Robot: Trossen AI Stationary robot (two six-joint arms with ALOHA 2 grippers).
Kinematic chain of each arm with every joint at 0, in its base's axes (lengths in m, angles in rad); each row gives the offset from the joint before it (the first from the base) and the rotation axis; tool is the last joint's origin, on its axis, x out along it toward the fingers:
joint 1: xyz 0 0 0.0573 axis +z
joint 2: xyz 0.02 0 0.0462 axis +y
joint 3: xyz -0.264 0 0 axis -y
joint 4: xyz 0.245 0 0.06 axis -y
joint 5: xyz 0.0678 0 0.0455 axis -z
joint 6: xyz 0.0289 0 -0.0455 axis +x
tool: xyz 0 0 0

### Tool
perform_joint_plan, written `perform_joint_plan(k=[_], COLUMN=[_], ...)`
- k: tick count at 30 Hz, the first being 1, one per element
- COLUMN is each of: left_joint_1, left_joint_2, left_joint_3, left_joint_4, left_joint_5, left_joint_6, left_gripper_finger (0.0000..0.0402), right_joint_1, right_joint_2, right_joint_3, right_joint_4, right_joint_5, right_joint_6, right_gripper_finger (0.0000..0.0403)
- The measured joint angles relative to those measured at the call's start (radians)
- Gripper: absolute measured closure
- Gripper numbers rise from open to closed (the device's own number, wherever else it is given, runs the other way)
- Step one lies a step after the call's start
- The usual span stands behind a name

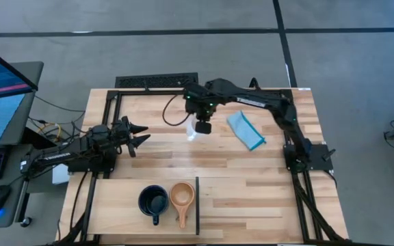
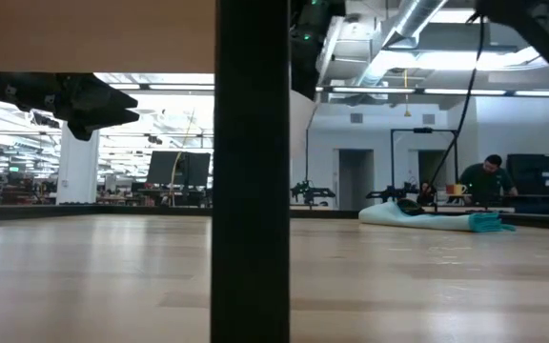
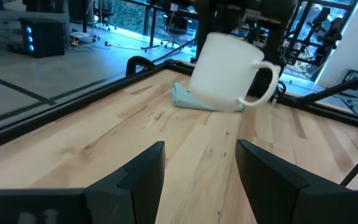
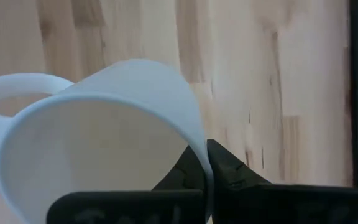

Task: Stack small to large cups/mugs on shelf
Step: Put the white mug on the shelf

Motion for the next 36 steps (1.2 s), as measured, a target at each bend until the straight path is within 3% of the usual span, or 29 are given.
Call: perform_joint_plan(k=[7, 11, 16, 36], left_joint_1=[0.0, 0.0, 0.0, 0.0], left_joint_2=[0.0, 0.0, 0.0, 0.0], left_joint_3=[0.0, 0.0, 0.0, 0.0], left_joint_4=[0.0, -0.001, -0.001, -0.001], left_joint_5=[0.0, 0.0, 0.0, -0.001], left_joint_6=[0.016, 0.03, 0.031, 0.031], left_gripper_finger=[0.0214, 0.0214, 0.0214, 0.0214], right_joint_1=[0.032, 0.065, 0.096, 0.131], right_joint_2=[0.141, 0.194, 0.24, 0.24], right_joint_3=[0.139, 0.158, 0.16, 0.079], right_joint_4=[-0.136, -0.15, -0.141, -0.085], right_joint_5=[0.033, 0.106, 0.106, 0.102], right_joint_6=[-0.127, -0.212, -0.229, -0.219], right_gripper_finger=[0.0392, 0.0392, 0.039, 0.0391])
